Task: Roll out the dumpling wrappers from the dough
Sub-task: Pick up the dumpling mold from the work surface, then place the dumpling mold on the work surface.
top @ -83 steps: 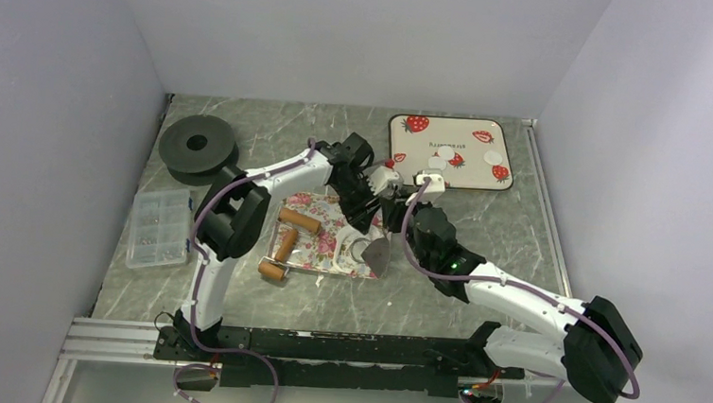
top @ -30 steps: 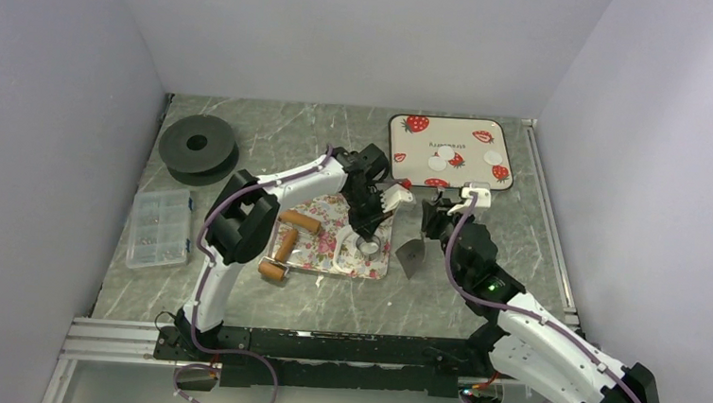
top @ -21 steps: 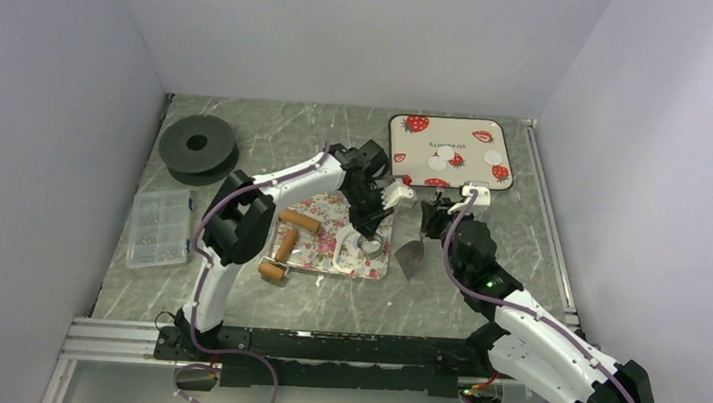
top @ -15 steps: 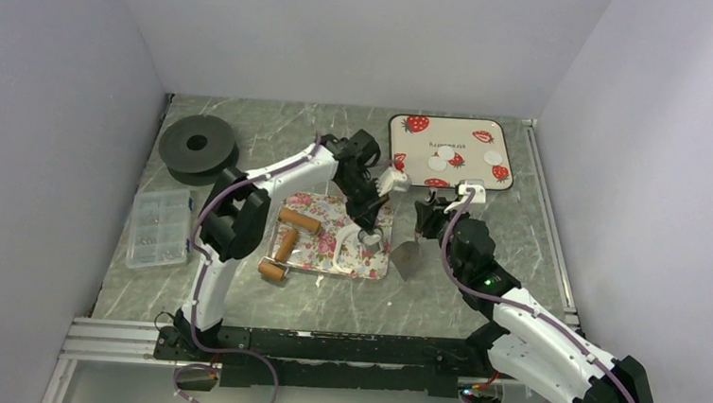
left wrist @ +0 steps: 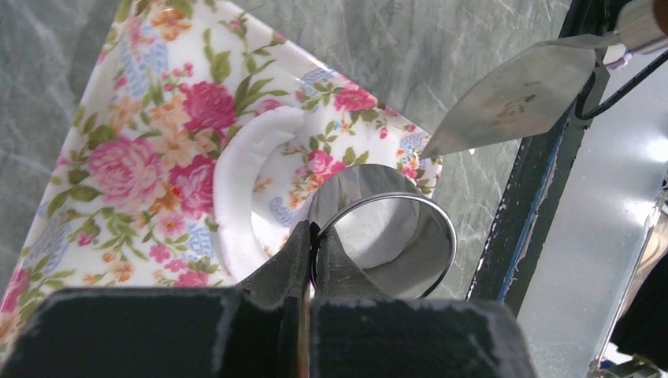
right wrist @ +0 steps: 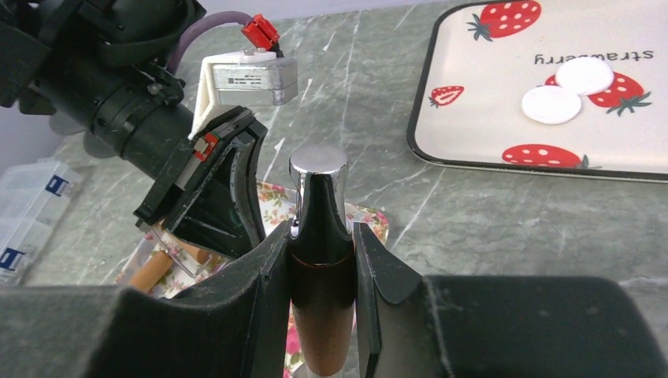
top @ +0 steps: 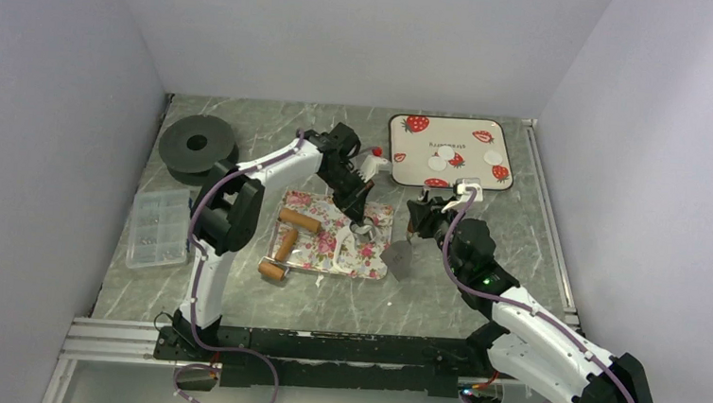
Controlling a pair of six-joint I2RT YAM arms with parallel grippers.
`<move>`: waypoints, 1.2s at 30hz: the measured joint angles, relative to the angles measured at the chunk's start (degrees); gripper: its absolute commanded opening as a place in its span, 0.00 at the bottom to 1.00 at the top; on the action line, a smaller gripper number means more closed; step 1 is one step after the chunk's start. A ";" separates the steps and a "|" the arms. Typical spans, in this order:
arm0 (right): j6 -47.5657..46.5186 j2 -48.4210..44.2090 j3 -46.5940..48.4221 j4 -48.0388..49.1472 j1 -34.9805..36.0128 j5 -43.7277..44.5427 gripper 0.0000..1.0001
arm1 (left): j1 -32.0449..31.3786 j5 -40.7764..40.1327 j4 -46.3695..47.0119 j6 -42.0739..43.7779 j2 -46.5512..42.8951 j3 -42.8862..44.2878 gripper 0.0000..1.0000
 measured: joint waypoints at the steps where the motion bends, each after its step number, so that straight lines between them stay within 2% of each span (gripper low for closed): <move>1: -0.09 -0.15 0.00 -0.33 0.00 0.28 0.00 | -0.44 -0.09 -0.55 0.50 0.07 0.46 0.00; 5: -1.53 -2.54 0.85 -5.18 -0.07 3.52 0.00 | -3.93 -3.04 -2.67 3.87 0.44 2.01 0.00; 14: -4.59 -9.09 1.42 -10.86 -0.87 10.49 0.00 | -16.83 -14.49 -4.42 10.12 2.64 2.01 0.00; 36: -6.08 -7.30 1.42 -10.67 -1.07 8.94 0.00 | -16.81 -23.71 -1.53 11.56 2.60 0.98 0.00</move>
